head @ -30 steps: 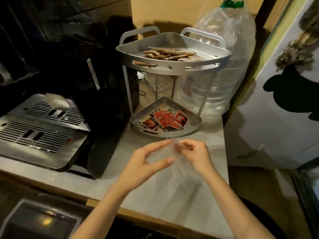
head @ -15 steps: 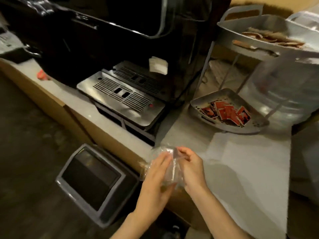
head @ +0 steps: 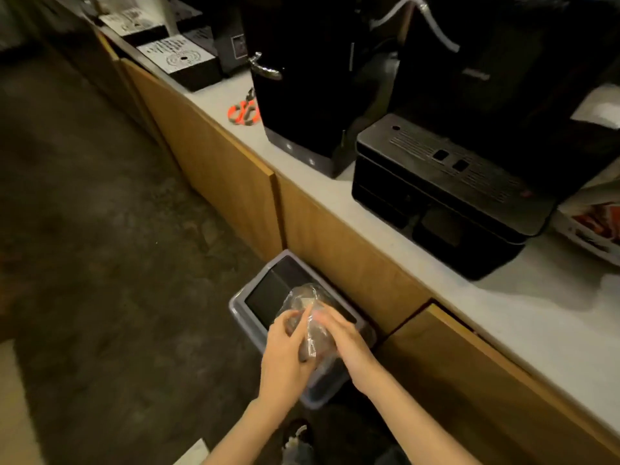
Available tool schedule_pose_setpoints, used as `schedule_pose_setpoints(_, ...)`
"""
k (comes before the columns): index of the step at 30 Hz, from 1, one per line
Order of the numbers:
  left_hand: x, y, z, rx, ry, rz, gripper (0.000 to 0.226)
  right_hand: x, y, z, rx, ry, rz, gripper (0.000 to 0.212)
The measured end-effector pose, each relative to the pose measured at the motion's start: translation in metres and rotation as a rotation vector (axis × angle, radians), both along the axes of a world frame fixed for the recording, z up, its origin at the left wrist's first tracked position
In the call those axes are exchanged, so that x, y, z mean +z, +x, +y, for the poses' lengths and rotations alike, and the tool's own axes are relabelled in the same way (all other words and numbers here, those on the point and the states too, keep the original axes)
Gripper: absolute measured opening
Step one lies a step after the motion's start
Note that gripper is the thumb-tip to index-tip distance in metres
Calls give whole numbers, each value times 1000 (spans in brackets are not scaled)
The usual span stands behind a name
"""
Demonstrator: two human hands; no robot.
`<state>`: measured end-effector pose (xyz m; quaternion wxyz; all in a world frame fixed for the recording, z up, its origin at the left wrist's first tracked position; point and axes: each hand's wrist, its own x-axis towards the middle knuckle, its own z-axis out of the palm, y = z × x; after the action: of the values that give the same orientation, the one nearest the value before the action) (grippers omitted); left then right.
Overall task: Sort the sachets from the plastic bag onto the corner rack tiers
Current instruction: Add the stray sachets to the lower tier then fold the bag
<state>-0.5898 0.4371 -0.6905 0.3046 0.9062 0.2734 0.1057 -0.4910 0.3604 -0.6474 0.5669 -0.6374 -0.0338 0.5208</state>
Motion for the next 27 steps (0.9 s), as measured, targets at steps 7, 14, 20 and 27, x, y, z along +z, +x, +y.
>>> schedule_pose_setpoints(7,-33,-17,64,-87,-720,101,80,-74,-15,46,215,-125,-327,55)
schedule_pose_setpoints(14,-98,7,109,614,-1317,9,15,-151,-11,62,652,-193,-1087,51)
schedule_pose_setpoints(20,-153,16,110,481,-466,154,32,-211,-15,69,697,-235,-1295,45)
schedule_pose_setpoints(27,-208,37,101,-47,93,326,28,-269,-13,70,876,-416,-996,46)
